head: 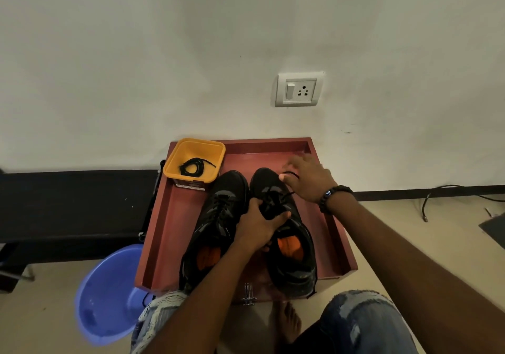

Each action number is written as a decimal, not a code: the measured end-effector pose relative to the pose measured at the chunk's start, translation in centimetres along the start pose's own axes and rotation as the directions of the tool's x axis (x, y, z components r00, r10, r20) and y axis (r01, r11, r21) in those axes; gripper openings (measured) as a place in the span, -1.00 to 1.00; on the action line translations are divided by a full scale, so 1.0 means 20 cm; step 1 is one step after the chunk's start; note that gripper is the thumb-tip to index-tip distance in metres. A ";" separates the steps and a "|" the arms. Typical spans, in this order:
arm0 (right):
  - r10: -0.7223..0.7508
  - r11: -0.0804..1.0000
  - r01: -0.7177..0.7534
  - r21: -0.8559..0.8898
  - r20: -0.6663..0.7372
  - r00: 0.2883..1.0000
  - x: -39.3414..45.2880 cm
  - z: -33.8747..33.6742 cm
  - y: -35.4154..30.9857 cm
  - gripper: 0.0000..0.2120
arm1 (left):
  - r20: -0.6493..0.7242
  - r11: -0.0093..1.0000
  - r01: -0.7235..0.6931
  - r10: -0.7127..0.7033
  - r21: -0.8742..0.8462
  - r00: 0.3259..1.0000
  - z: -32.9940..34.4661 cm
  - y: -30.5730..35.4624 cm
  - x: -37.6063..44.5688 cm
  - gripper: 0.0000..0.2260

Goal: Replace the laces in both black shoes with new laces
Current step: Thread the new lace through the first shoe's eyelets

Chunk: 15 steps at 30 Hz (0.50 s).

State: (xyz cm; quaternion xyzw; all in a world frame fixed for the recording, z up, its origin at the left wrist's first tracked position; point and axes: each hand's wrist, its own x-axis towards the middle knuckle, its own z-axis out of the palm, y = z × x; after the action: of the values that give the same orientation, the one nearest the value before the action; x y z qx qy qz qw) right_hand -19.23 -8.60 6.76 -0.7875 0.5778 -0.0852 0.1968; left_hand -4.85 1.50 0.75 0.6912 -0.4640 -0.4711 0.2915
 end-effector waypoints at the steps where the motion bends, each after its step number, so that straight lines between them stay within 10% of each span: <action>1: -0.046 0.998 0.041 -0.056 -0.088 0.995 -0.02 -0.02 -0.01 -0.73 | 0.003 1.000 -0.012 0.012 0.011 1.000 -0.01 -0.01 0.00 -0.31; 5: -0.395 0.917 0.387 -0.096 -0.094 0.914 -0.15 -0.07 -0.19 -0.88 | 0.009 0.999 -0.050 0.050 0.017 0.999 -0.01 -0.04 0.00 -0.32; 8: -0.295 0.853 0.390 -0.346 0.296 0.908 -0.16 0.00 -0.27 -0.76 | -0.006 0.999 -0.052 0.052 0.009 0.999 0.00 -0.05 -0.02 -0.42; 15: -0.099 0.801 0.247 -0.546 0.286 0.953 -0.08 0.08 -0.29 -0.82 | -0.017 0.999 -0.051 0.050 -0.021 0.999 0.00 -0.03 -0.04 -0.41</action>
State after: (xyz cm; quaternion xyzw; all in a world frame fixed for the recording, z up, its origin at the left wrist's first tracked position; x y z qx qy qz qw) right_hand -14.05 -5.30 7.82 -0.8640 0.4729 0.1726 0.0102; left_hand -4.69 2.41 0.45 0.6801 -0.4739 -0.4628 0.3143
